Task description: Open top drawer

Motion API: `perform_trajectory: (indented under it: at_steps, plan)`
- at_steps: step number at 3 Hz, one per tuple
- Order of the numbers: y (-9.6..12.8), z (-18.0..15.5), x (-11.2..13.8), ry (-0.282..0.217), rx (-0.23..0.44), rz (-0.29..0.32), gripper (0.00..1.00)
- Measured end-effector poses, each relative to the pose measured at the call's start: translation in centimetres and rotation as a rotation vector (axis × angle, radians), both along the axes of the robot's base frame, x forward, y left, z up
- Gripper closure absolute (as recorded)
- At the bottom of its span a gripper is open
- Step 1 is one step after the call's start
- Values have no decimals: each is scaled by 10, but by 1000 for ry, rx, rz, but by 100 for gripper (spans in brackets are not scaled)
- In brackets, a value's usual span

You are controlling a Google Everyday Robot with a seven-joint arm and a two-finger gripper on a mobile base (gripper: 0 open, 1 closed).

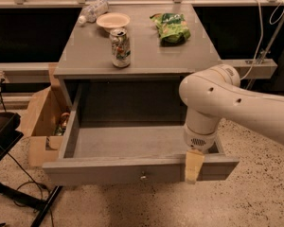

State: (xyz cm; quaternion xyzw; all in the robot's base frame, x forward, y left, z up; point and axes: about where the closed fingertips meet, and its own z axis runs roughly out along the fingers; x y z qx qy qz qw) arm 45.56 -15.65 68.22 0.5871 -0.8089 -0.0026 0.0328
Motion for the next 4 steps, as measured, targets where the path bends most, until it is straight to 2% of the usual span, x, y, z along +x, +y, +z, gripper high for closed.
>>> perform_trajectory:
  at_steps: [2, 3, 4]
  plan:
    - [-4, 9, 2, -11, 7, -15, 0]
    - [-13, 64, 9, -51, 8, -38, 0]
    - [-34, 170, 9, -122, 34, -67, 0]
